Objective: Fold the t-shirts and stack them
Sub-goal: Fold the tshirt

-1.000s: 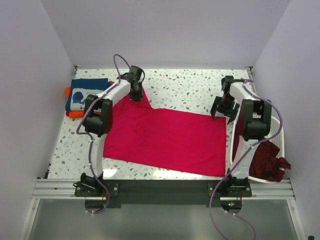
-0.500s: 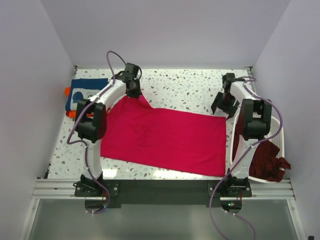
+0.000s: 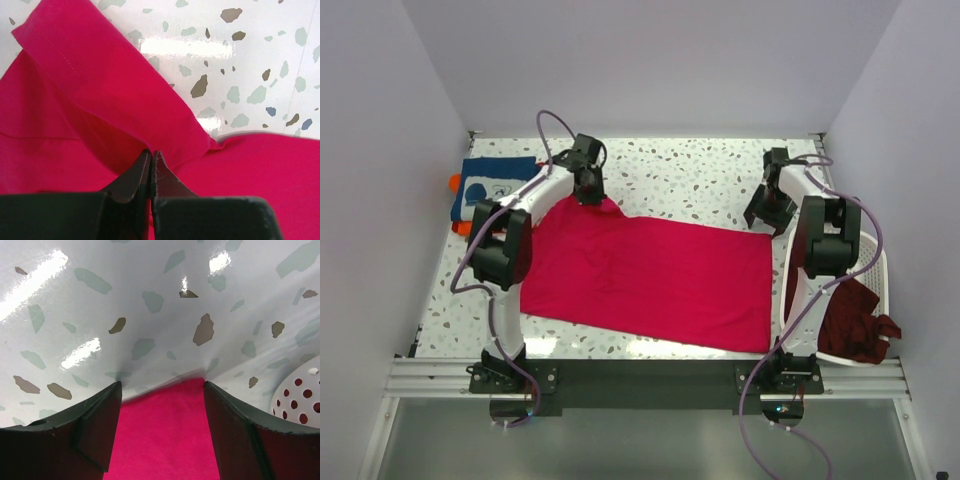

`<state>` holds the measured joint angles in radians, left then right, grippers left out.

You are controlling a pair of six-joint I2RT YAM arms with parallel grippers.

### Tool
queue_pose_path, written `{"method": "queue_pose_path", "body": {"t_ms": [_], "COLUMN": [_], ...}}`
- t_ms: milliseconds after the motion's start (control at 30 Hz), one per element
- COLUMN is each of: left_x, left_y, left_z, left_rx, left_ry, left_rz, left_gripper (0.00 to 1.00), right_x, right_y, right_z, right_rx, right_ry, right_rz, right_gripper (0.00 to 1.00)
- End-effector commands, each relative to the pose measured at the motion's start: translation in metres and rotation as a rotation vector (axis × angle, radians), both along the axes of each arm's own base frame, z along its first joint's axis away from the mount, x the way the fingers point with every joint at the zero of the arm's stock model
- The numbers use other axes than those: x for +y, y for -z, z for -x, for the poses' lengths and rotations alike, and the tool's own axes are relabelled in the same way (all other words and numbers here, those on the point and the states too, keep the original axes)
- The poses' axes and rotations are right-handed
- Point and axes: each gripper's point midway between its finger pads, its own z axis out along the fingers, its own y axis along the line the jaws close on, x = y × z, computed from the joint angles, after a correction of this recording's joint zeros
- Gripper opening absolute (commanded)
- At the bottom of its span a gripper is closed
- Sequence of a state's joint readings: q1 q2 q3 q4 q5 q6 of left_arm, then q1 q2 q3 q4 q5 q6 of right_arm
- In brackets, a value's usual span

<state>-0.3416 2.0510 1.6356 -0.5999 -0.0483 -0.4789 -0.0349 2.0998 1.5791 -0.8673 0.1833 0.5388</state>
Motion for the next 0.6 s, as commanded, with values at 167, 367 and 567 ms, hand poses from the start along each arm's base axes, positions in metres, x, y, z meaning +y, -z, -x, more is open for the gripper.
{"method": "queue_pose_path", "body": {"t_ms": [167,367,567], "left_x": [-0.009,-0.012,-0.017], "left_y": [-0.029,-0.017,-0.007], "left_z": [0.012,0.038,0.059], "left_rx": [-0.046,-0.007,0.035], "left_ry": [-0.007,-0.01,-0.001], "left_rz": [0.048,0.014,0.045], "left_gripper": [0.0,0.0,0.31], "right_x": [-0.009,-0.01,-0.011], "right_y": [0.015,0.017,0.019], "right_z": [0.012,0.017,0.029], "right_rx": [0.026,0.035,0.06], "right_ry": [0.026,0.006,-0.014], "right_rz": [0.048,0.052,0.058], "right_gripper": [0.6,0.41,0.24]}}
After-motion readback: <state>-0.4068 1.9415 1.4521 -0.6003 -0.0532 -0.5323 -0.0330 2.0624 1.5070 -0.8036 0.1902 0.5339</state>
